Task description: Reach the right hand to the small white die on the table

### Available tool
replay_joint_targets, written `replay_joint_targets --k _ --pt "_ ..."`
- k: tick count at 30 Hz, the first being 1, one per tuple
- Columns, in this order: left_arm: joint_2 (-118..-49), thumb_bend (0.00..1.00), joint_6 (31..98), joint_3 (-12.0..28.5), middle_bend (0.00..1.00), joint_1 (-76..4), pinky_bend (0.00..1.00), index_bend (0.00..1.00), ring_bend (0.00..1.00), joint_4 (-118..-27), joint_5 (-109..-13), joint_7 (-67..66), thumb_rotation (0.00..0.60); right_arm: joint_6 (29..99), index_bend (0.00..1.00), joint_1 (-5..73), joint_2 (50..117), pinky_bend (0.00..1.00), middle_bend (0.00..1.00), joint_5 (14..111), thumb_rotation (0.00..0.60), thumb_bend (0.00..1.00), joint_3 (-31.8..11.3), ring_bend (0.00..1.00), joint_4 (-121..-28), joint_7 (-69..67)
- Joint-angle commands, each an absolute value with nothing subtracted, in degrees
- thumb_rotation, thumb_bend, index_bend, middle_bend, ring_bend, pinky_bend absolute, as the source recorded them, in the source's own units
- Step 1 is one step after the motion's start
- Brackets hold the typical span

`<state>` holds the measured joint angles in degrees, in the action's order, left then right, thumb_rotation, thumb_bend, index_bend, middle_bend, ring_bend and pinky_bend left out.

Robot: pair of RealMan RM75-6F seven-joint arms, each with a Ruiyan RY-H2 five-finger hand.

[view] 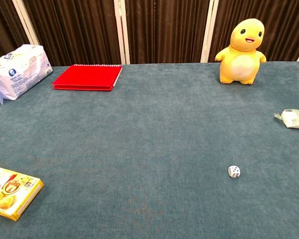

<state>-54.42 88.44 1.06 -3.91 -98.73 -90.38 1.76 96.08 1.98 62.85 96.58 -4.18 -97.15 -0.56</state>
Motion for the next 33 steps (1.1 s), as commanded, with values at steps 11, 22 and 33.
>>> replay_joint_targets --k 11,22,33 --pt "-54.4 0.00 88.1 1.1 0.00 -4.0 0.00 0.00 0.00 -98.7 -90.4 1.7 0.600 93.6 0.00 3.0 64.4 0.60 0.63 95.2 0.600 0.06 -4.4 0.63 -96.4 1.3" --pt "-56.1 0.00 83.0 2.4 0.00 -6.8 0.00 0.00 0.00 -97.3 -87.1 0.1 0.600 69.9 0.00 16.3 62.6 1.00 0.86 103.4 0.600 0.51 1.7 0.85 -93.8 -5.0" --pt "-56.4 0.00 82.5 2.7 0.00 -7.2 0.00 0.00 0.00 -96.7 -86.2 0.0 0.600 52.3 0.00 25.1 67.9 1.00 0.87 101.9 0.600 0.51 2.3 0.85 -94.3 4.4"
